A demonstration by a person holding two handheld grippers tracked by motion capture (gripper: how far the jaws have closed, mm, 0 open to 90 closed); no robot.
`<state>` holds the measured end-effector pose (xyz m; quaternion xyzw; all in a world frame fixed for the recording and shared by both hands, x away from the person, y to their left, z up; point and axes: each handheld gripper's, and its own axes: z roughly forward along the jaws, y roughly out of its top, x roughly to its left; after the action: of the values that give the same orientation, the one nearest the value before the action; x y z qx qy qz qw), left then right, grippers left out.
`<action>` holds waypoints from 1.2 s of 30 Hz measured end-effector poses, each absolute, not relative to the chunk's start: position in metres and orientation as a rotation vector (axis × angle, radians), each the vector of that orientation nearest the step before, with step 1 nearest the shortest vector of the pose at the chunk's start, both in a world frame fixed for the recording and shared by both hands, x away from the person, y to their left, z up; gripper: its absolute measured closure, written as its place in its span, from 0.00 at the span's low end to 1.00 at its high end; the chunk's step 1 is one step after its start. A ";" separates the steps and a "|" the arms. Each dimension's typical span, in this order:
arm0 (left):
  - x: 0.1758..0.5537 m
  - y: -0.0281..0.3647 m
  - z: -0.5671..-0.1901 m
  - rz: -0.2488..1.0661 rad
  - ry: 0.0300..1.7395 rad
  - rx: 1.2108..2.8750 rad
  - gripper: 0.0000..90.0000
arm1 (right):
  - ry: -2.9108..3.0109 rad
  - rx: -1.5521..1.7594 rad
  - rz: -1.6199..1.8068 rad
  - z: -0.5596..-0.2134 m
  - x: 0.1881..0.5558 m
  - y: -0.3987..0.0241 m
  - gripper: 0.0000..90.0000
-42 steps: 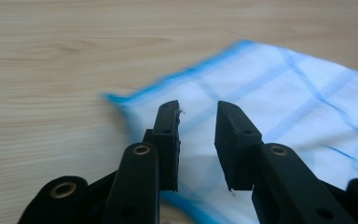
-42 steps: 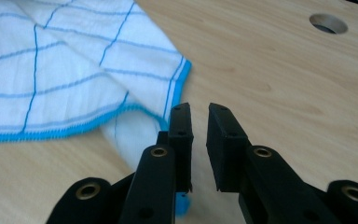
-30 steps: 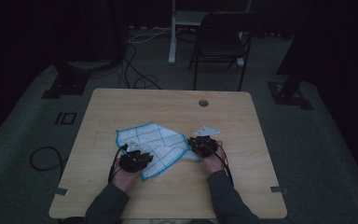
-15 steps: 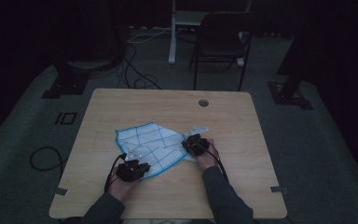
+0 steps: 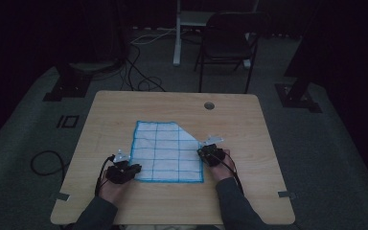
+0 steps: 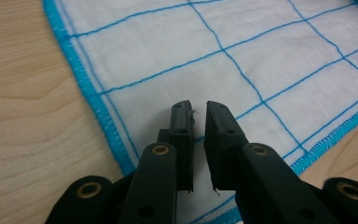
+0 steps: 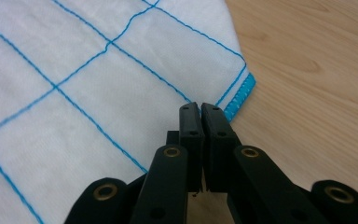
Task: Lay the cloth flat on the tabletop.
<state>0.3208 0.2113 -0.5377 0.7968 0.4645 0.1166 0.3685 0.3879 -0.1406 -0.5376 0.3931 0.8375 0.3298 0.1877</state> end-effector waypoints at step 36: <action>0.324 0.227 -0.541 0.456 1.265 1.998 0.78 | 2.446 0.863 1.141 -0.514 0.394 -0.071 0.98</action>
<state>0.3237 0.2271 -0.5406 0.7744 0.4904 0.1767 0.3586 0.3942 -0.0707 -0.5138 0.3010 0.8530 0.3979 0.1536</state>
